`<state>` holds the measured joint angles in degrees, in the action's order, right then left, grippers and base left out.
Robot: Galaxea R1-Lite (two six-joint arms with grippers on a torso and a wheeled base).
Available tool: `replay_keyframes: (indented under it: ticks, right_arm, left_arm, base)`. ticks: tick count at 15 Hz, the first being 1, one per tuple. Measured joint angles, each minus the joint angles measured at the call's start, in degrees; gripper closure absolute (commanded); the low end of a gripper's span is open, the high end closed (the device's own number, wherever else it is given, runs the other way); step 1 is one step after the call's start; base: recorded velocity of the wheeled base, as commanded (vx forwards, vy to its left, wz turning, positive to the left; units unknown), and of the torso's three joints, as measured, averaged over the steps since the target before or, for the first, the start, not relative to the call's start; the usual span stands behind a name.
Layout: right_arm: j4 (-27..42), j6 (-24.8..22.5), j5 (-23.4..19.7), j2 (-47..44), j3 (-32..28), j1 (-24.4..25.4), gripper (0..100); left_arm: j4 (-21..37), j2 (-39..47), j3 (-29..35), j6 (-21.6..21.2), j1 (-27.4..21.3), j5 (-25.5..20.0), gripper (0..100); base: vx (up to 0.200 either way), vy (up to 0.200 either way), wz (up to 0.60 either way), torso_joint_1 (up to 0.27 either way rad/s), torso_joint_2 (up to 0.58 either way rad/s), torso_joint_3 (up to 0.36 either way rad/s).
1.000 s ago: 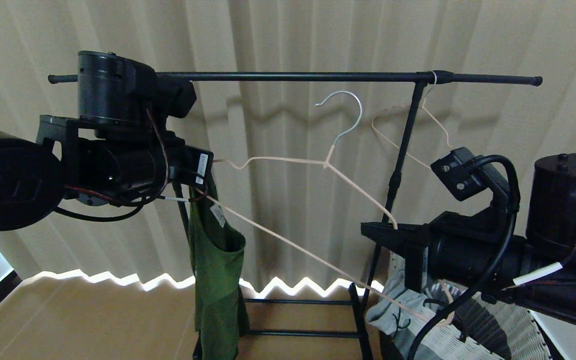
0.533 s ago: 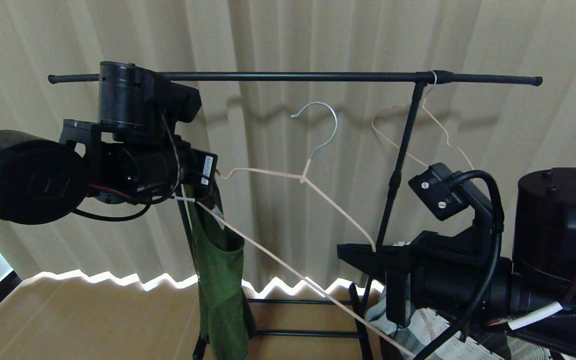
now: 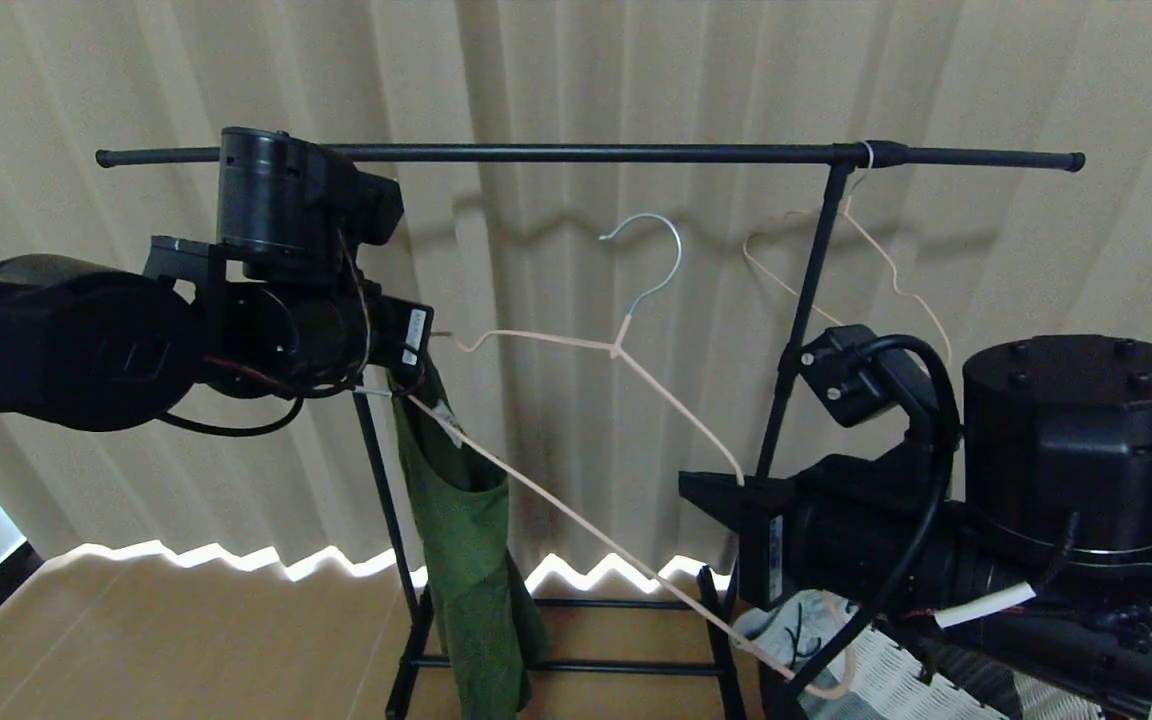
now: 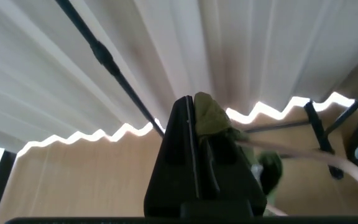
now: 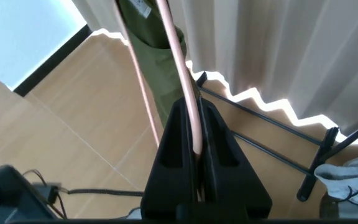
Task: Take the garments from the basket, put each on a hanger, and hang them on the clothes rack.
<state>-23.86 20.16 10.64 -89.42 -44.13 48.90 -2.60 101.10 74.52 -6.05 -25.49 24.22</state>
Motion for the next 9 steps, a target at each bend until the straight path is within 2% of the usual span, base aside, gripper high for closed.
replay_keyframes:
  ticks: [5, 9]
  right_arm:
    - [-0.28, 1.62, 0.06, -3.22, -4.52, -1.33, 100]
    - [-0.57, 1.65, 0.00, -4.49, -5.81, -1.11, 100]
  left_arm:
    - [2.52, -3.58, -1.69, 0.69, -1.38, 0.02, 100]
    - [3.72, -5.86, -2.86, 4.77, -4.44, 0.02, 100]
  base:
    - [0.000, 0.000, 0.00, 0.000, 0.00, 0.000]
    - [0.000, 0.000, 0.00, 0.000, 0.00, 0.000]
